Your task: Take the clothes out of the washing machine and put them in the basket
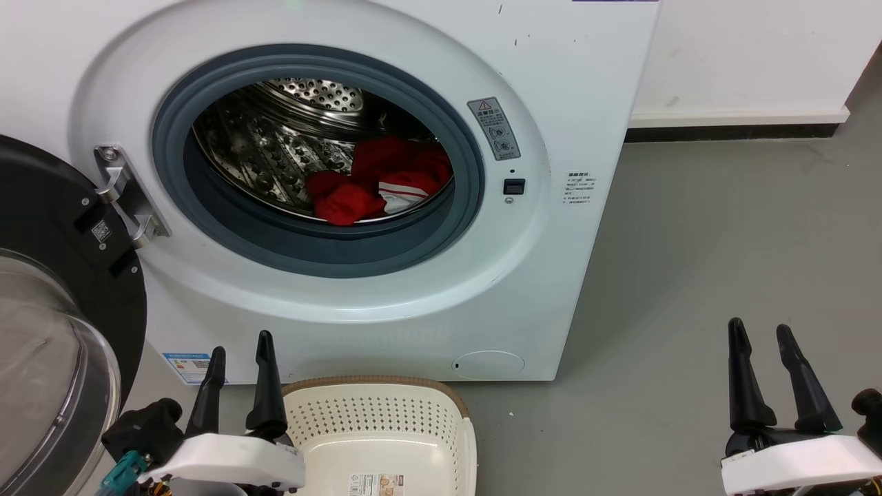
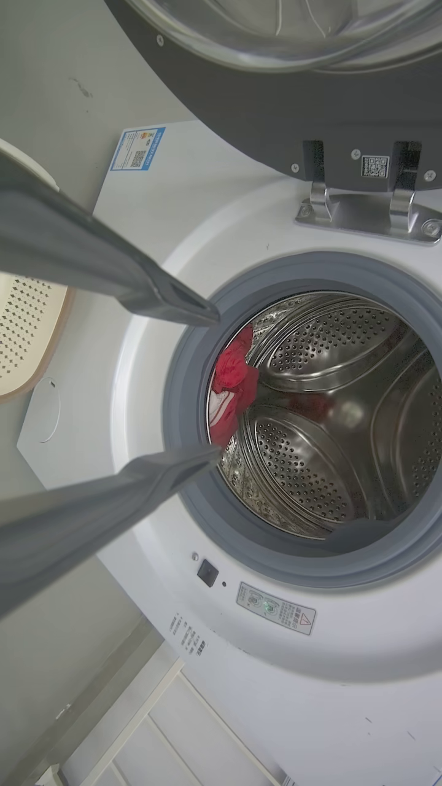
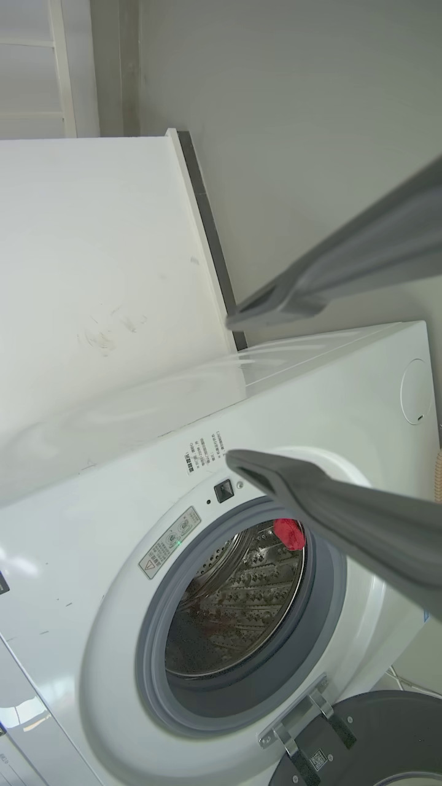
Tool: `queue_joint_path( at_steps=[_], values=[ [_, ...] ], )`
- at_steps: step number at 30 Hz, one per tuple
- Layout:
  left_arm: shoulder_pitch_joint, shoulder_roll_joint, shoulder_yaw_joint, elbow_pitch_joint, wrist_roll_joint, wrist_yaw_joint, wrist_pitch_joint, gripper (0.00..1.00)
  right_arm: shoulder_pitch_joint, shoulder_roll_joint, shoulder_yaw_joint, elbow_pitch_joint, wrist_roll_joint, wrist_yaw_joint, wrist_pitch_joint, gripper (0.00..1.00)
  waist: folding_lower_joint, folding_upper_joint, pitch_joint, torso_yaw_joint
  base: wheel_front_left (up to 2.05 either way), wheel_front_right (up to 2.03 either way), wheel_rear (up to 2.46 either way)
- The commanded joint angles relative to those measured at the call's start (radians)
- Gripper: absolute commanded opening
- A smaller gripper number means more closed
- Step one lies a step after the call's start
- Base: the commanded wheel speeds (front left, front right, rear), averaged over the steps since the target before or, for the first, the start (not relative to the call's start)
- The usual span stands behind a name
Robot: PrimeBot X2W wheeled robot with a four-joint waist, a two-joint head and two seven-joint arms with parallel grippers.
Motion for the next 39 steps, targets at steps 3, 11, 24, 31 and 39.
queue_joint_path(
  at_steps=[3, 11, 24, 31, 39],
  values=[
    [0.003, 0.002, -0.001, -0.019, 0.051, 0.005, -0.016, 1.0, 0.008, -0.004, 0.003, -0.025, -0.052, 0.0, -0.016, 1.0, 0.0, -0.0001, 0.001, 0.0, 0.0, 0.0, 0.0],
    [0.016, -0.002, -0.001, -0.033, 0.15, 0.0, -0.04, 1.0, 0.027, -0.004, 0.006, -0.049, -0.152, 0.0, -0.04, 1.0, 0.0, -0.0001, 0.005, 0.001, 0.0, 0.0, 0.0],
    [0.032, -0.005, 0.0, -0.046, 0.262, 0.003, -0.067, 1.0, 0.046, -0.004, 0.006, -0.071, -0.256, 0.0, -0.067, 1.0, 0.0, -0.0001, 0.008, 0.0, 0.0, 0.0, 0.0],
    [0.043, -0.007, -0.002, -0.051, 0.32, 0.007, -0.082, 1.0, 0.056, -0.004, 0.005, -0.085, -0.314, 0.0, -0.08, 1.0, 0.0, -0.0001, 0.008, 0.0, 0.0, 0.0, 0.0],
    [0.054, -0.008, -0.003, -0.057, 0.381, 0.008, -0.098, 1.0, 0.068, -0.004, 0.002, -0.098, -0.368, 0.0, -0.096, 1.0, 0.0, -0.0001, 0.006, 0.0, 0.0, 0.0, 0.0]
  ],
)
